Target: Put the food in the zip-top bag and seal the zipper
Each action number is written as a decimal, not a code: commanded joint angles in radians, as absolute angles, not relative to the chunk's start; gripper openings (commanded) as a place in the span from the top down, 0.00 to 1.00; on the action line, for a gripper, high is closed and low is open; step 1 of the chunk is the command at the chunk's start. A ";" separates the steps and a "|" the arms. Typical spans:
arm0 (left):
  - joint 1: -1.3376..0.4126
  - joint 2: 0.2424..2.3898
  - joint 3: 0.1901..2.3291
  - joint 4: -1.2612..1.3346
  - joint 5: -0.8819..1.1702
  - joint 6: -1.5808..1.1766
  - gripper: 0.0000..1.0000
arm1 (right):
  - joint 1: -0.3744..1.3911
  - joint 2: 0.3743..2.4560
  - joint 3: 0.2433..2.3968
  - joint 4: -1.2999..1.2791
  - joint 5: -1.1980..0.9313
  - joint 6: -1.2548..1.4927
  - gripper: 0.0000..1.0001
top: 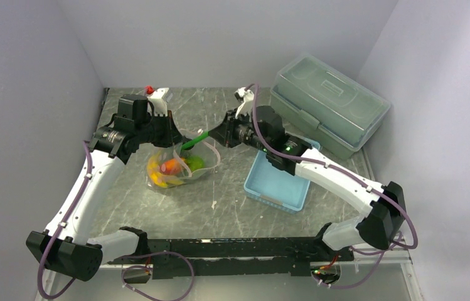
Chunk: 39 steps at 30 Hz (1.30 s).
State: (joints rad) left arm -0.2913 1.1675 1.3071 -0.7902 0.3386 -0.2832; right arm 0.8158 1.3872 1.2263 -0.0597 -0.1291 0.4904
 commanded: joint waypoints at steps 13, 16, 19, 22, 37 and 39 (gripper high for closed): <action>-0.288 1.152 1.309 -0.749 0.354 -0.294 1.00 | 0.976 1.500 1.265 0.102 0.095 0.494 1.00; -0.288 1.152 1.307 -0.749 0.354 -0.295 1.00 | 0.987 1.523 1.262 0.116 0.109 0.498 1.00; -0.288 1.153 1.307 -0.749 0.356 -0.295 1.00 | 0.992 1.542 1.257 0.128 0.110 0.504 1.00; -0.288 1.154 1.307 -0.749 0.359 -0.295 1.00 | 0.994 1.565 1.255 0.145 0.104 0.514 1.00; -0.288 1.151 1.308 -0.747 0.373 -0.293 1.00 | 1.018 1.721 1.312 0.187 0.078 0.564 1.00; -0.288 1.150 1.309 -0.747 0.374 -0.292 1.00 | 1.021 1.740 1.326 0.184 0.074 0.566 1.00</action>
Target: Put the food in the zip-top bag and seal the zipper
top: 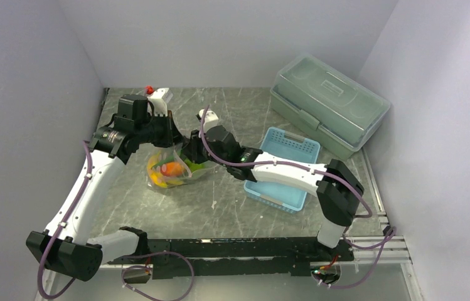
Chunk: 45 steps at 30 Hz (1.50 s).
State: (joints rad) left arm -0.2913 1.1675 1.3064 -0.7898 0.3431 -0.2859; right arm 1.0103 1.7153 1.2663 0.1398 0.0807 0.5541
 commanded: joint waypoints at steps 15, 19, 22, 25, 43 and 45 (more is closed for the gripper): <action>-0.288 1.148 1.308 -0.747 0.370 -0.291 1.00 | 1.028 1.805 1.339 0.199 0.030 0.587 1.00; -0.288 1.149 1.308 -0.747 0.368 -0.292 1.00 | 1.028 1.767 1.318 0.192 0.047 0.574 0.89; -0.288 1.150 1.307 -0.747 0.368 -0.291 1.00 | 1.028 1.721 1.304 0.182 0.060 0.560 0.76; -0.288 1.152 1.308 -0.749 0.368 -0.290 1.00 | 1.028 1.675 1.290 0.172 0.076 0.545 0.64; -0.288 1.155 1.307 -0.746 0.379 -0.271 1.00 | 1.025 1.371 1.215 -0.036 0.258 0.366 0.50; -0.288 1.156 1.308 -0.748 0.385 -0.265 1.00 | 1.025 1.336 1.211 -0.071 0.271 0.324 0.50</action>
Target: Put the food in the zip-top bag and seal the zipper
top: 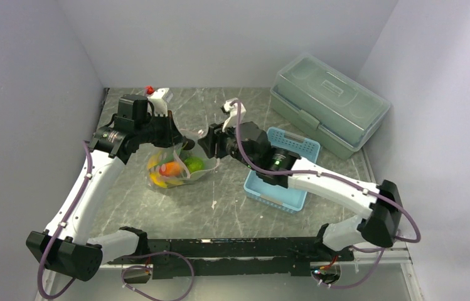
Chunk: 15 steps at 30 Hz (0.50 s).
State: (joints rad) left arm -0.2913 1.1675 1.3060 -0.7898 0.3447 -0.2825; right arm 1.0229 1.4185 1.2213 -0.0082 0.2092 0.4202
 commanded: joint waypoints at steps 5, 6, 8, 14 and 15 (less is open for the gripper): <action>-0.288 1.160 1.316 -0.755 0.423 -0.238 1.00 | 1.025 1.266 1.228 -0.184 0.271 0.223 0.47; -0.288 1.159 1.316 -0.754 0.434 -0.233 1.00 | 1.025 1.253 1.229 -0.199 0.268 0.204 0.46; -0.288 1.157 1.314 -0.748 0.448 -0.224 1.00 | 1.025 1.226 1.227 -0.230 0.254 0.167 0.44; -0.304 1.159 1.313 -0.755 0.520 -0.185 1.00 | 1.025 1.151 1.209 -0.308 0.196 0.063 0.40; -0.309 1.157 1.315 -0.756 0.539 -0.179 1.00 | 1.025 1.143 1.209 -0.326 0.182 0.052 0.39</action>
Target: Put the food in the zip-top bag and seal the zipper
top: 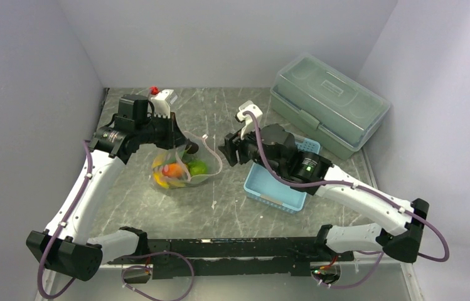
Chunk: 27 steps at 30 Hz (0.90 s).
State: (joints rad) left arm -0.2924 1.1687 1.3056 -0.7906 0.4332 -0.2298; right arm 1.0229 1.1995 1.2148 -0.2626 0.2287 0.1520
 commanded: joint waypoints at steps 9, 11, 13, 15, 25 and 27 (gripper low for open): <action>-0.320 1.136 1.317 -0.740 0.768 -0.167 1.00 | 1.025 1.040 1.114 -0.377 0.051 -0.124 0.30; -0.322 1.137 1.309 -0.746 0.794 -0.165 1.00 | 1.025 1.011 1.089 -0.381 0.030 -0.153 0.30; -0.326 1.134 1.293 -0.752 0.819 -0.164 1.00 | 1.025 0.975 1.061 -0.381 0.016 -0.181 0.30; -0.332 1.130 1.274 -0.755 0.830 -0.165 1.00 | 1.025 0.931 1.027 -0.374 -0.017 -0.224 0.29; -0.362 1.082 1.173 -0.724 0.984 -0.208 0.99 | 1.025 0.811 0.848 -0.253 -0.214 -0.427 0.30; -0.364 1.066 1.158 -0.727 0.997 -0.212 0.99 | 1.025 0.812 0.832 -0.233 -0.232 -0.447 0.30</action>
